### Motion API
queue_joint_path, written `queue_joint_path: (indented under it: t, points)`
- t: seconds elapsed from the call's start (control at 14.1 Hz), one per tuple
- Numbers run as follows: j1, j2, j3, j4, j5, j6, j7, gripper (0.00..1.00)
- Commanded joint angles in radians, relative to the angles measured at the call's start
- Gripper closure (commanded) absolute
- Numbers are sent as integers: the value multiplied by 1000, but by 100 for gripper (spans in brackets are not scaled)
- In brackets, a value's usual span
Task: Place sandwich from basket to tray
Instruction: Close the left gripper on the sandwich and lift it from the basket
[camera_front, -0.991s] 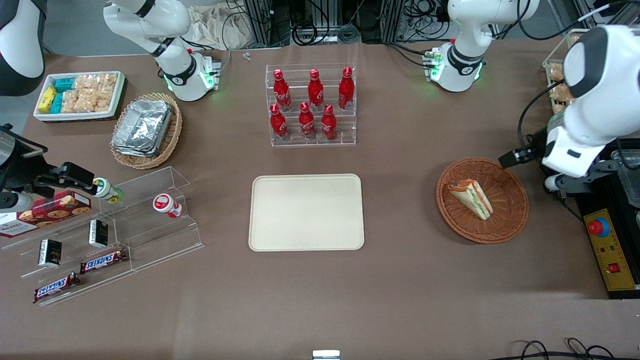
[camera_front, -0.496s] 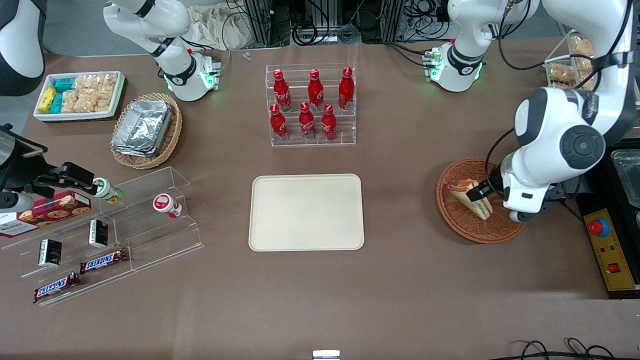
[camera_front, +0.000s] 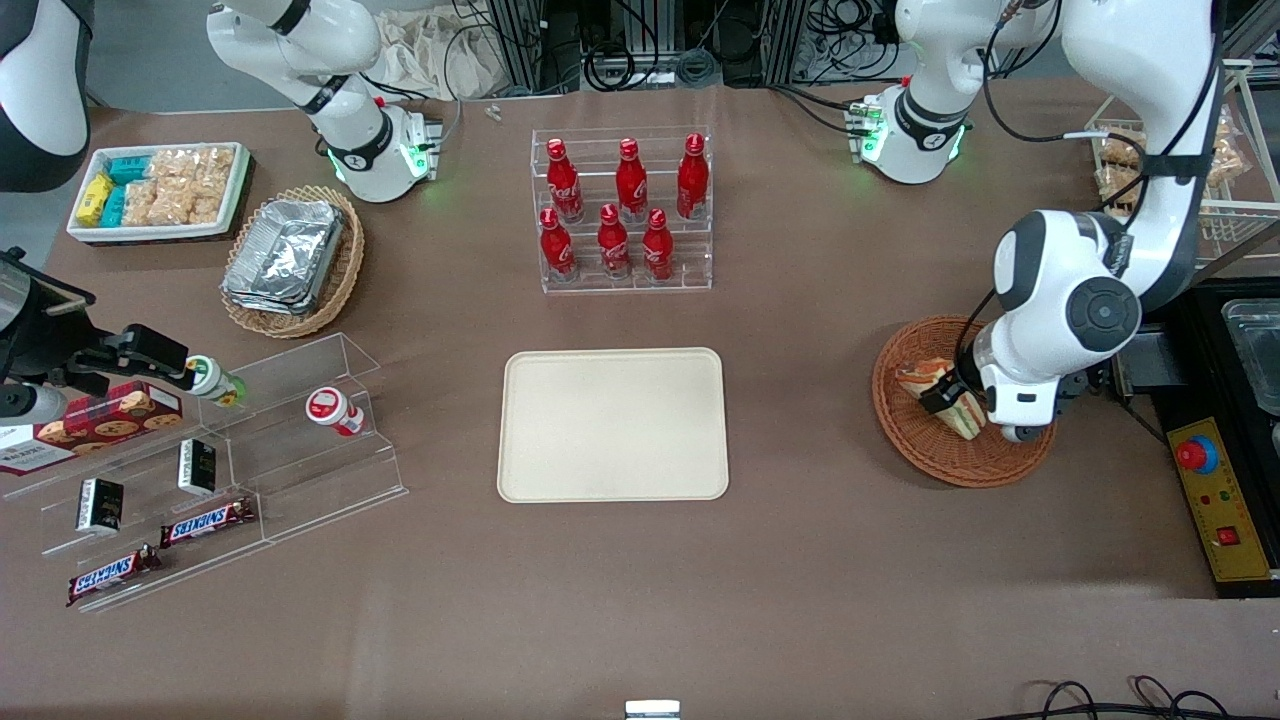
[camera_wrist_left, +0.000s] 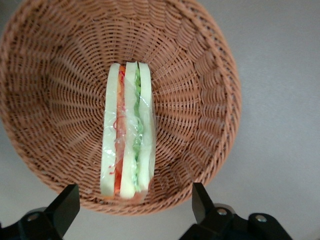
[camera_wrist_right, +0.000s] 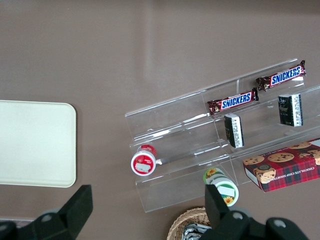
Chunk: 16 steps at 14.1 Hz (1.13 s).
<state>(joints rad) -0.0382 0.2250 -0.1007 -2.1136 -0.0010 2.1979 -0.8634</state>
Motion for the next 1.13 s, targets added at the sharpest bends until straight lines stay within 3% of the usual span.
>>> queue_joint_path:
  t: [0.0, 0.21, 0.42, 0.57, 0.64, 1.06]
  points:
    - [3, -12, -2, -74, 12, 77, -35, 0]
    - [4, -4, -2, -114, 13, 147, -35, 1]
    - [4, 10, -1, -111, 51, 152, -72, 17]
    - [4, 25, 18, -111, 107, 169, -115, 17]
    - [4, 36, 19, -111, 111, 184, -127, 23]
    - [1, 16, 16, -77, 113, 133, -175, 98]
